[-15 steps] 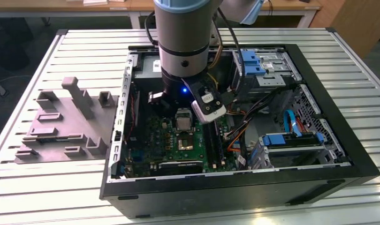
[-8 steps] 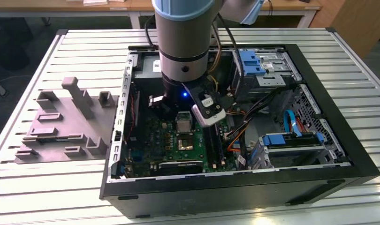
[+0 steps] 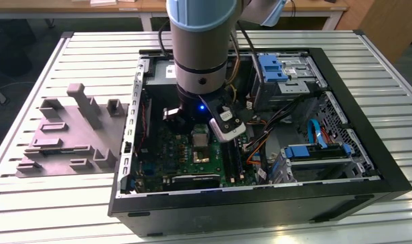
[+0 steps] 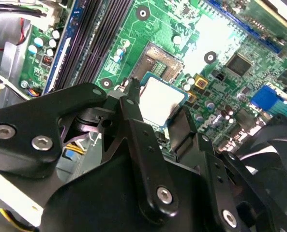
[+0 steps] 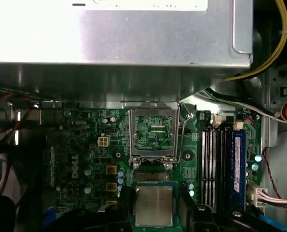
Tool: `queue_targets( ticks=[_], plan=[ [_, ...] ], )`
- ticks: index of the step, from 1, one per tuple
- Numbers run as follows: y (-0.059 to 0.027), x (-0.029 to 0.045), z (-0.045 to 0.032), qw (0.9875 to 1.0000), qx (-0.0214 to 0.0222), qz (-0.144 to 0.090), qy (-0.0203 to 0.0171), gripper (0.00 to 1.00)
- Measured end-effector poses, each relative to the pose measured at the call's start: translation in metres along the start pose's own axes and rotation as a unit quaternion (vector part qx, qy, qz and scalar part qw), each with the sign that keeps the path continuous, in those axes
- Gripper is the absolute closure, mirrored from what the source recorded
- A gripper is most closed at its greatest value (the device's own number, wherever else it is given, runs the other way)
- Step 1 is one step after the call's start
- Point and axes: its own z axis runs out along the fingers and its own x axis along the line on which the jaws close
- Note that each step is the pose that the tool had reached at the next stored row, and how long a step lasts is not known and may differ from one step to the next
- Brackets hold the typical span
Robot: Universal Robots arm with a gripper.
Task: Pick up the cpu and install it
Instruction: 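Place the cpu into insertion slot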
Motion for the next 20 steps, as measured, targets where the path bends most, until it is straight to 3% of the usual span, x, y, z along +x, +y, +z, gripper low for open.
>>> queue_targets(
  ticks=[17,20],
  plan=[
    [-0.0071,0.0,0.0263,1.0,-0.0002,-0.009,0.0001,0.53],
    [-0.0079,0.0,0.028,1.0,-0.0002,-0.009,0.0001,0.53]
  ],
)
